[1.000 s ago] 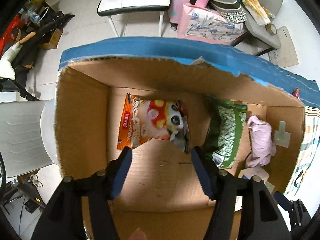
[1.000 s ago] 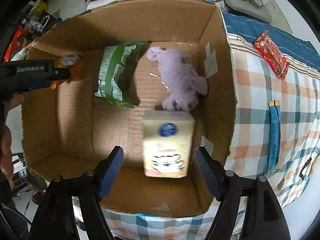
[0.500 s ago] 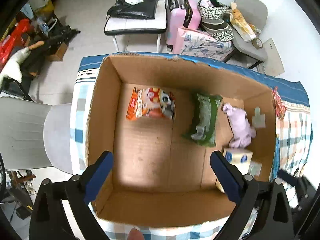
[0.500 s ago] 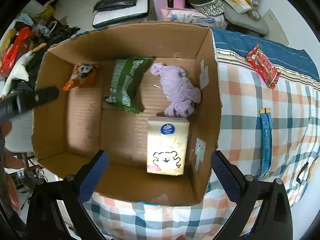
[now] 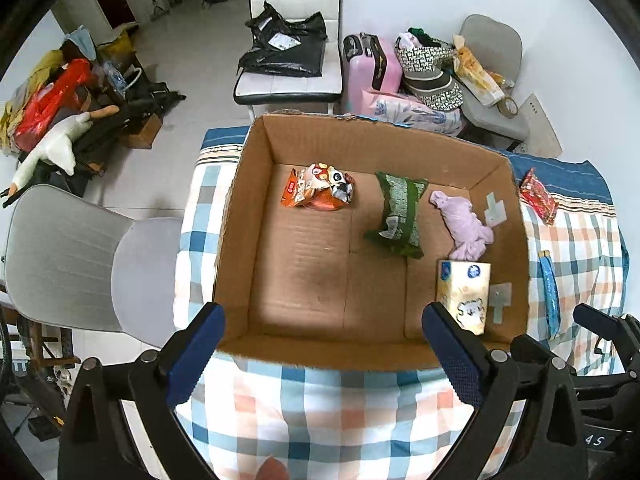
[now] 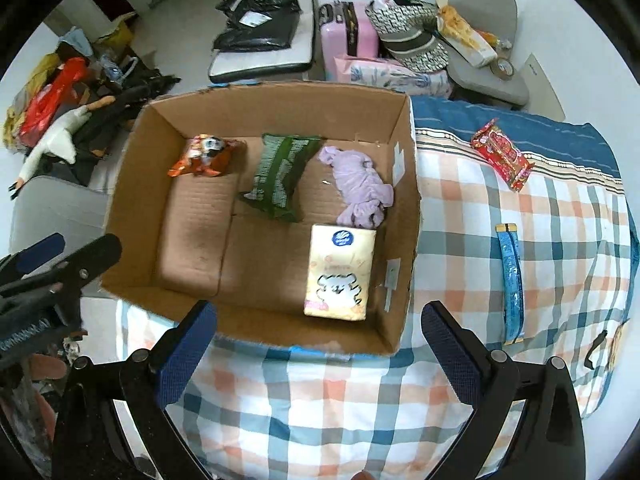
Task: Organize soft objects
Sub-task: 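Grasp the blue stick packet with the right tool while the left tool grasps the red floral bag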
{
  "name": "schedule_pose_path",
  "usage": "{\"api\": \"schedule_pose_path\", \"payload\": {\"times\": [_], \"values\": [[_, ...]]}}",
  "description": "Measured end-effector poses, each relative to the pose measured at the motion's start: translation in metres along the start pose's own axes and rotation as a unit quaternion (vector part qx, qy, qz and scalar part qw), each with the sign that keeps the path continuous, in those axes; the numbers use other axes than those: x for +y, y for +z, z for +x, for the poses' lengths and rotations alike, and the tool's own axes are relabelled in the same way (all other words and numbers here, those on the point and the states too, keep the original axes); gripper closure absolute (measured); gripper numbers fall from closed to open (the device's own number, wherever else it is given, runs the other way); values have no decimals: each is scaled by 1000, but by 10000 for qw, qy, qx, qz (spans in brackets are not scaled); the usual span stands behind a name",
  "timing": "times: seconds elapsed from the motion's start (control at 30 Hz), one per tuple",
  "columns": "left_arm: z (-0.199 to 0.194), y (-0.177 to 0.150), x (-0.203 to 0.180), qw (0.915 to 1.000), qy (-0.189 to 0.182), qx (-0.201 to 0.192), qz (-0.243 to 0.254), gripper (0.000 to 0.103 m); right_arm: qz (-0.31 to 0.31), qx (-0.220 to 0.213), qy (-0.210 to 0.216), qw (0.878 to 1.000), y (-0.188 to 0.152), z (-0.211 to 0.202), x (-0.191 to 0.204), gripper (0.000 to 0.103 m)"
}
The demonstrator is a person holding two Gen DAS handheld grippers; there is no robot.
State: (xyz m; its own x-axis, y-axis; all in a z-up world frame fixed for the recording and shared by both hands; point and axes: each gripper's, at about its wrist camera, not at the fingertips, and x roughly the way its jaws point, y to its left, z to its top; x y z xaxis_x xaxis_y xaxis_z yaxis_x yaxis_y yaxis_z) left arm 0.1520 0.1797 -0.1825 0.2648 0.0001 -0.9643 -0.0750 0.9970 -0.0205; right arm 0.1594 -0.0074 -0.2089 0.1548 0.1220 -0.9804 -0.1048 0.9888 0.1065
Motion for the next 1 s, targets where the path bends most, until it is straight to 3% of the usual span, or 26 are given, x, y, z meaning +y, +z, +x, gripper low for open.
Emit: {"api": "schedule_pose_path", "payload": {"times": [0.17, 0.37, 0.53, 0.67, 0.87, 0.93, 1.0], "values": [[-15, -11, -22, 9999, -111, -103, -67, 2, 34, -128, 180, 9998, -12, -19, -20, 0], [-19, -10, -90, 9997, -163, -116, 151, 2, 471, -136, -53, 9988, -24, -26, -101, 0], [14, -1, -159, 9986, 305, 16, 432, 2, 1052, 239, -612, 9923, -23, 20, -199, 0], [52, 6, -200, 9956, 655, 266, 620, 2, 1318, 708, -680, 9864, -21, 77, -253, 2], [77, 21, -239, 9921, 951, 400, 712, 2, 1564, 1268, -304, 9790, -18, 146, -292, 26], [79, 31, -252, 9922, 950, 423, 690, 2, 1535, 1354, -214, 9786, -18, 159, -298, 42], [79, 40, -263, 9927, 905, 412, 684, 2, 1461, 1395, -303, 9789, -17, 164, -304, 66]]}}
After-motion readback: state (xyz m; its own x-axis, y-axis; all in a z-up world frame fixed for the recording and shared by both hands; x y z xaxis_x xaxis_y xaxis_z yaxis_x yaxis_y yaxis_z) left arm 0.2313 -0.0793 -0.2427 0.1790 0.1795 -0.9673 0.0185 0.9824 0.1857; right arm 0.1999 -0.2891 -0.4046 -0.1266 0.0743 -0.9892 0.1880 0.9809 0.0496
